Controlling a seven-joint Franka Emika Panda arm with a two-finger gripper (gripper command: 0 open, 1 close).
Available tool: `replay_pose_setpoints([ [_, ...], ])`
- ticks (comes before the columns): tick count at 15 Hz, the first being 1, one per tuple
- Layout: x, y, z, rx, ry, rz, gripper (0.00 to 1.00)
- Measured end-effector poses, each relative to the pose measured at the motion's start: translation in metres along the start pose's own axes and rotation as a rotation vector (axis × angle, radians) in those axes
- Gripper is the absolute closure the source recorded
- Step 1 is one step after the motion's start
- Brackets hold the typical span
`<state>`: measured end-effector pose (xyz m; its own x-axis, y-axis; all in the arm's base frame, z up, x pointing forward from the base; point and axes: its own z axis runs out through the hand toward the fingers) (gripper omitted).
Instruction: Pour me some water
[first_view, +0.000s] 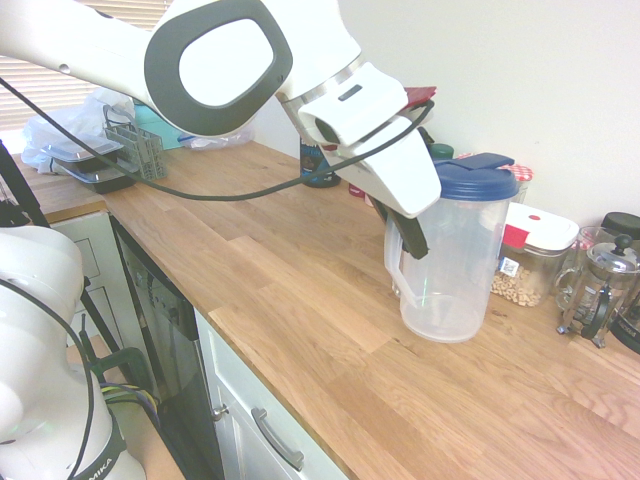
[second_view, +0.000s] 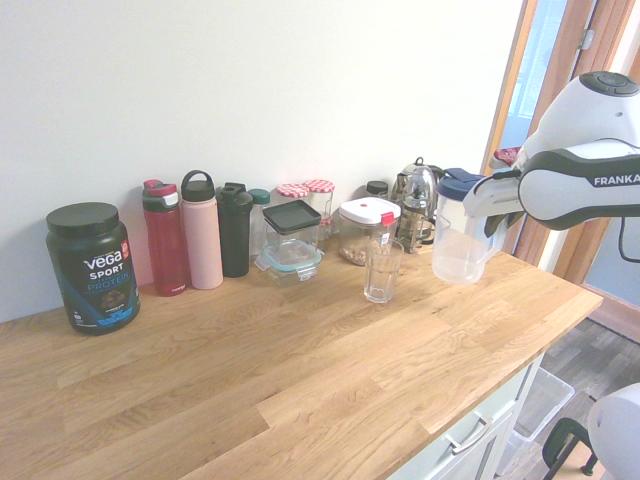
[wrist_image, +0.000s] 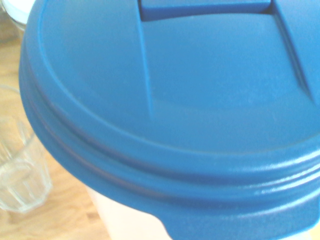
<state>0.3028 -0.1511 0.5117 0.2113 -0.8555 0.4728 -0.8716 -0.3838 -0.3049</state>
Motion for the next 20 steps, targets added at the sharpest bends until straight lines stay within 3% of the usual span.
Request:
replay_pose_setpoints([
  [7,-0.073,-0.038,-0.052,0.03,-0.107,-0.093,1.0],
  [11,-0.153,-0.068,-0.087,0.076,-0.136,-0.219,1.0],
  [15,-0.253,-0.105,-0.081,0.117,-0.118,-0.34,1.0],
  [20,-0.29,-0.172,-0.091,0.188,-0.125,-0.376,1.0],
])
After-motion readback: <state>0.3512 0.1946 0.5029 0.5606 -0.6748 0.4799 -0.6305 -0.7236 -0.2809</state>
